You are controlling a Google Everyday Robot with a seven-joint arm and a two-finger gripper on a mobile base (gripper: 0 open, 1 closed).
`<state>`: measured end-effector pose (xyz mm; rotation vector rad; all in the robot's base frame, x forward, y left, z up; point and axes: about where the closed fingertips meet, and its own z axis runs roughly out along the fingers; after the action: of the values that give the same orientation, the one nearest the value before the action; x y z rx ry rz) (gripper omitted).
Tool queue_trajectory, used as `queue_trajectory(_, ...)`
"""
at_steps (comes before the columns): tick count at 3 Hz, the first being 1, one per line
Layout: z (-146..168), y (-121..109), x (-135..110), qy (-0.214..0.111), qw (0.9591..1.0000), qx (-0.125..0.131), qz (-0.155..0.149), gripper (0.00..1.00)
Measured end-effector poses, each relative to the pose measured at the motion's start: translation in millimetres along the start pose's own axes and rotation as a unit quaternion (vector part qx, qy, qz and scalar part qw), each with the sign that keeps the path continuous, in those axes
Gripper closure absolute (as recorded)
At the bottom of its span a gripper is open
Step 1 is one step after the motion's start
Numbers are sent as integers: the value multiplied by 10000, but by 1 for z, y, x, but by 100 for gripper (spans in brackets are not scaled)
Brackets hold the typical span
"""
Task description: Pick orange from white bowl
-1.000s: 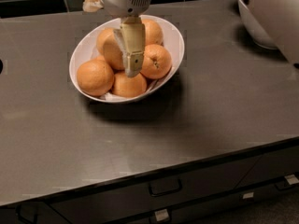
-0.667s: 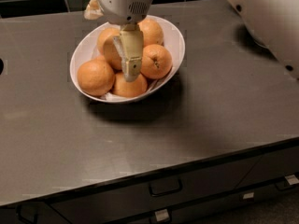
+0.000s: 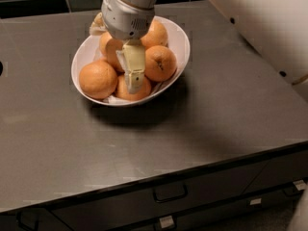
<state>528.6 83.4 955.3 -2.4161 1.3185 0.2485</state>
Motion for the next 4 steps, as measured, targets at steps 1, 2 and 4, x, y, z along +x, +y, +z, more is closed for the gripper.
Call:
queue_trajectory(1,10,-1,3,-27,9999,-124,31,0)
queue_trajectory(2,17,-11,5,67,9996,-283,5,0)
queue_trajectory(4,25,-37,-8,159,9987,-411,-246,1)
